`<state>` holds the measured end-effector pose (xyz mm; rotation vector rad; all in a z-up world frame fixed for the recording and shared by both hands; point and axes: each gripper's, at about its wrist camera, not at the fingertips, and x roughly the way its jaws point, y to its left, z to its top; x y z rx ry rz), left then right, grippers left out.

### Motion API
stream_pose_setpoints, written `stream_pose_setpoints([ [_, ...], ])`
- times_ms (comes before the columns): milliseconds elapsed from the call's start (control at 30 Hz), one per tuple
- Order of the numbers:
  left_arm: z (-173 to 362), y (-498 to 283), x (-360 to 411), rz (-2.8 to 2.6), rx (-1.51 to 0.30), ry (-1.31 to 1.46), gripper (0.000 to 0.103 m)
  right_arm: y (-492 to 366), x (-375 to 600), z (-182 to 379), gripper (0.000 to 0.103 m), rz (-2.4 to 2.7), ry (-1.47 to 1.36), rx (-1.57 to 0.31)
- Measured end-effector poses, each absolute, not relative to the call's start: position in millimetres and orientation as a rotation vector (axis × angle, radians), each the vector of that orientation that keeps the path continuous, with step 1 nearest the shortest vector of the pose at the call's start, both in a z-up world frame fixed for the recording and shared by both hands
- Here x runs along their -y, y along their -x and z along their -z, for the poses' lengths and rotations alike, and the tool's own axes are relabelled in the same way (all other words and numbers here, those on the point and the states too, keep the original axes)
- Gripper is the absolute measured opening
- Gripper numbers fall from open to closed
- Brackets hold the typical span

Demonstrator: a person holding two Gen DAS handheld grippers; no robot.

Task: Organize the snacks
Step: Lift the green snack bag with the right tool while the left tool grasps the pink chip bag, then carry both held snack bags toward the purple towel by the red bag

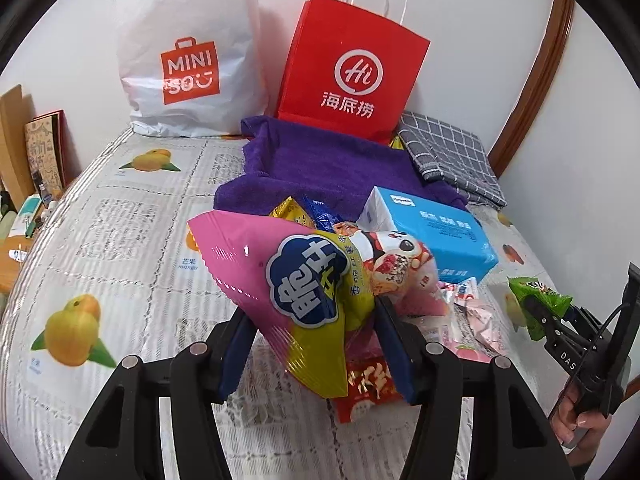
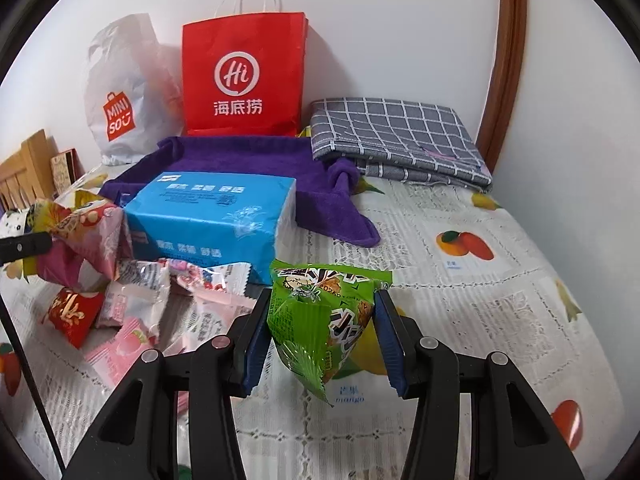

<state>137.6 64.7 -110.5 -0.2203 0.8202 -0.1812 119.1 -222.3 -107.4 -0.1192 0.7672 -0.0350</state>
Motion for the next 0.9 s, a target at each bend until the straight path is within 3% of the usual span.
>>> stream_pose_setpoints([
  [900, 52, -68, -51, 0.24, -0.703, 0.234, 0.053, -48, 214, 24, 0.049, 0.045, 0.116, -0.612],
])
